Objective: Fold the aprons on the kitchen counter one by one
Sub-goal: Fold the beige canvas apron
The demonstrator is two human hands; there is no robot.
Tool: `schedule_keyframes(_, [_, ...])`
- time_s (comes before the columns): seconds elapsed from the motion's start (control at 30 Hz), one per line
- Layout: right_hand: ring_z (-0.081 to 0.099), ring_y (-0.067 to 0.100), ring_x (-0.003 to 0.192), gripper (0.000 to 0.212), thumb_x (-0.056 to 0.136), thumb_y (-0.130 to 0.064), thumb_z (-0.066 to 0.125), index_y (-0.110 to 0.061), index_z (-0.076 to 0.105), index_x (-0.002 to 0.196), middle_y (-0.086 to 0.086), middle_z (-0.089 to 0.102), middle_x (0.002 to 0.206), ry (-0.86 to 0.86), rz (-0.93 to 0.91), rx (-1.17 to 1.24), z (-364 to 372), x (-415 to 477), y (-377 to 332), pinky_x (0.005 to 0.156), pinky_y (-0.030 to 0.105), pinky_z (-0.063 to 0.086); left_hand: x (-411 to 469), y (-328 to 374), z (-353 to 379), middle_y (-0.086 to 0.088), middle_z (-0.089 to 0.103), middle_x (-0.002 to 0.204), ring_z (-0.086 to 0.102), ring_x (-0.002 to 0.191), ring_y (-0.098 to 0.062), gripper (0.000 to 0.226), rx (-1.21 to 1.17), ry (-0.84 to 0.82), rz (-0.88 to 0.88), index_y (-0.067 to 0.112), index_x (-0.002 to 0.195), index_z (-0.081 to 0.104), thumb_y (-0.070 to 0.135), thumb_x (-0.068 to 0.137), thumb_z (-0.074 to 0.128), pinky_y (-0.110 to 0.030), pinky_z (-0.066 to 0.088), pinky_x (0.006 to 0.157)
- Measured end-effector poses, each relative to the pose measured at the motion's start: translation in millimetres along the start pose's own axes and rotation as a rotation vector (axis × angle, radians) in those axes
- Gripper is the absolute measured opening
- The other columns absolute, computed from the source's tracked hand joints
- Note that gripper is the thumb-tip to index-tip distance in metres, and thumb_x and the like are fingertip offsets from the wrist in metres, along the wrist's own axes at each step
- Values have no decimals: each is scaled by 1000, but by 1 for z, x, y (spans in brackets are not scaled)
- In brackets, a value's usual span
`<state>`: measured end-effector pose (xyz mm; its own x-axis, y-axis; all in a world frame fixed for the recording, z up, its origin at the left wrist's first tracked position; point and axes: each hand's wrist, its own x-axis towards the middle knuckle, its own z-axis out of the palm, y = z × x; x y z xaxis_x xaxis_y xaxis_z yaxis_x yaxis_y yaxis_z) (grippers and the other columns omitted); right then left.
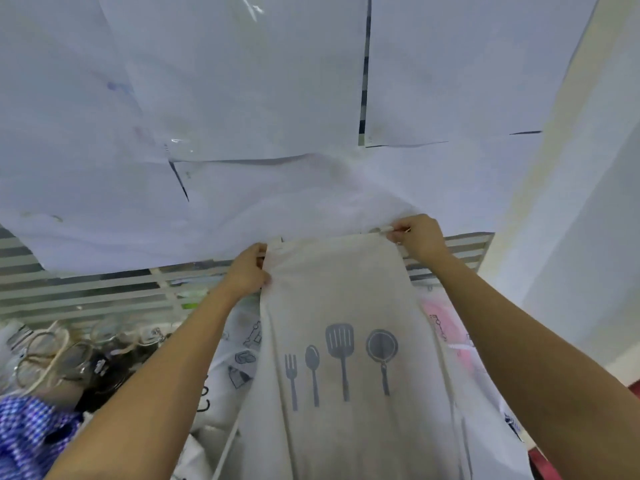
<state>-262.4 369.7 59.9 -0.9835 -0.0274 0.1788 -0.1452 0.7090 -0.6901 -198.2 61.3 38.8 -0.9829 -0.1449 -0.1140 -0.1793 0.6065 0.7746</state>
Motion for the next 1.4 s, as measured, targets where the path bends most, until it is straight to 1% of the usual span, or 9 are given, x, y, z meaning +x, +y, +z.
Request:
schedule_keyframes(0.13, [62, 25, 76, 7, 80, -13, 70, -7, 71, 80, 7, 68, 81, 85, 35, 10, 34, 13, 21, 65, 28, 46, 21, -42, 32, -9, 63, 79, 60, 76, -25, 6, 16, 133, -117, 5, 91, 64, 2, 86, 61, -33, 51, 70])
schedule_keyframes(0.27, [62, 20, 65, 12, 90, -18, 64, -10, 54, 90, 5, 61, 77, 48, 114, 174, 57, 4, 33, 53, 25, 48, 18, -71, 62, -5, 55, 66, 50, 63, -18, 36, 42, 161, -200, 6, 74, 57, 38, 89, 64, -24, 32, 51])
schedule_keyframes(0.47, [54, 18, 114, 34, 93, -18, 59, -11, 44, 123, 4, 56, 123, -136, 173, 224, 98, -58, 56, 91, 26, 45, -25, -103, 70, 5, 55, 70, 52, 66, -11, 46, 12, 124, -270, 17, 78, 50, 56, 74, 73, -23, 39, 60])
schedule_keyframes(0.53, [57, 16, 104, 37, 92, -14, 59, -14, 45, 127, 6, 55, 118, -214, 172, 159, 110, -97, 63, 85, 15, 45, -49, -116, 71, 7, 54, 75, 52, 76, -13, 45, 117, -4, -348, 19, 81, 49, 58, 76, 69, -24, 37, 67])
schedule_keyframes(0.63, [55, 15, 86, 37, 89, -6, 57, -13, 46, 124, 7, 56, 115, -345, 73, 21, 129, -159, 82, 71, 13, 41, -85, -136, 77, 4, 54, 76, 51, 73, -14, 43, 249, -218, -431, 17, 76, 50, 57, 80, 66, -20, 34, 61])
schedule_keyframes(0.8, [29, 24, 140, 54, 88, -3, 52, -10, 37, 140, 9, 26, 152, -507, 8, -91, 147, -216, 106, 106, 14, 18, -119, -161, 79, 5, 64, 71, 63, 77, -13, 32, 220, -261, -484, 16, 72, 59, 42, 74, 79, -13, 41, 60])
schedule_keyframes(1.07, [3, 28, 147, 73, 91, -30, 57, -17, 16, 150, 9, -3, 160, -529, -5, -343, 157, -236, 109, 118, 34, 10, -158, -186, 100, -5, 56, 117, 56, 108, -23, 63, 341, -189, -519, 8, 121, 49, 36, 73, 79, -29, 47, 87])
schedule_keyframes(1.2, [-3, 27, 147, 70, 93, -36, 51, -22, 14, 150, 7, -7, 160, -559, -1, -422, 168, -251, 106, 118, 40, 12, -172, -179, 117, -5, 62, 78, 58, 77, -23, 10, 219, 69, -503, 7, 85, 60, 17, 85, 62, -30, 44, 65])
schedule_keyframes(1.4, [-1, 28, 147, 70, 93, -37, 52, -24, 15, 151, 7, -8, 160, -590, 42, -433, 172, -249, 109, 119, 42, 14, -154, -170, 70, -5, 50, 59, 50, 63, -24, 33, 238, 12, -501, 10, 59, 49, 14, 91, 56, -27, 31, 51])
